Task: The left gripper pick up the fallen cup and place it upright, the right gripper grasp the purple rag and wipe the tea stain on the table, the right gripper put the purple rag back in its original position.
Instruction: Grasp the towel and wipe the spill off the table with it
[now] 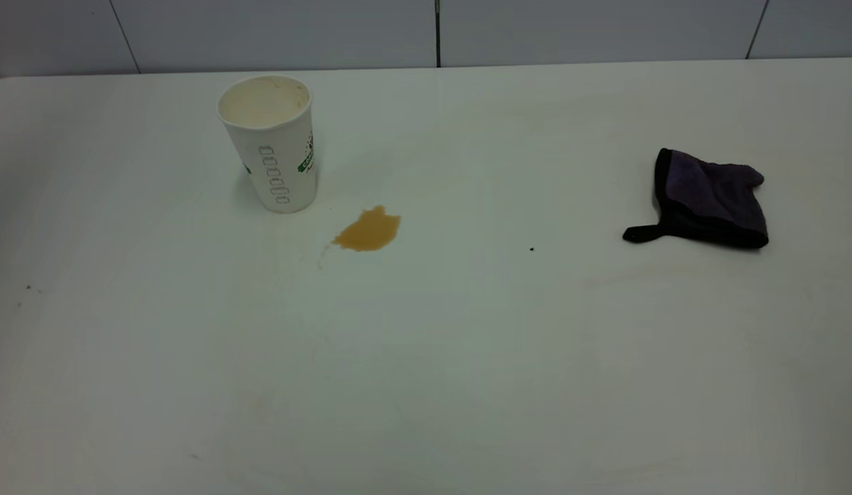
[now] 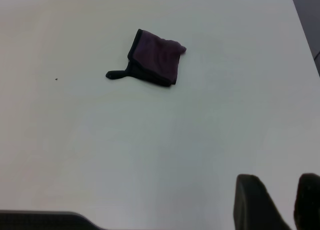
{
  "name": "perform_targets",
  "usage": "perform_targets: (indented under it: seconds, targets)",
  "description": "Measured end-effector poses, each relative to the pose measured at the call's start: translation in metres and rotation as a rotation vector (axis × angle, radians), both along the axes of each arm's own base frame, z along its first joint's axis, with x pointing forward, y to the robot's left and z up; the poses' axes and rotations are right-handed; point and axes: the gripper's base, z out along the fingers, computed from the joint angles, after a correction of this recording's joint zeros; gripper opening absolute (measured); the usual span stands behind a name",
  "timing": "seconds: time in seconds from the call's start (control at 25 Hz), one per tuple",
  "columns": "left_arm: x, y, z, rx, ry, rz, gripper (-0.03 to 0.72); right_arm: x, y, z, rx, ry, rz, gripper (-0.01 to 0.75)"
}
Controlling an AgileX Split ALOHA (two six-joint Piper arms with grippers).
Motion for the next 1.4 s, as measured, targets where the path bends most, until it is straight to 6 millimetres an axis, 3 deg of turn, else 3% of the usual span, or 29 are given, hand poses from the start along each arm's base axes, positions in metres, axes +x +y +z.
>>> perform_targets:
  seconds: [0.4, 0.6, 0.76, 1.16, 1.4]
  targets:
    - [-0.133, 0.002, -0.034, -0.008, -0.065, 0.146, 0.557, 0.0, 0.0, 0.0, 0.0, 0.0, 0.0, 0.238]
    - [-0.179, 0.001, -0.047, -0.02, -0.153, 0.156, 0.557, 0.0, 0.0, 0.0, 0.0, 0.0, 0.0, 0.238]
    - [-0.192, 0.0, -0.076, -0.046, -0.117, 0.183, 0.557, 0.0, 0.0, 0.0, 0.0, 0.0, 0.0, 0.238]
    - [-0.204, -0.002, -0.168, -0.055, 0.098, 0.192, 0.557, 0.0, 0.0, 0.0, 0.0, 0.0, 0.0, 0.238]
    - [-0.208, -0.002, -0.184, -0.056, 0.082, 0.192, 0.557, 0.0, 0.0, 0.0, 0.0, 0.0, 0.0, 0.238]
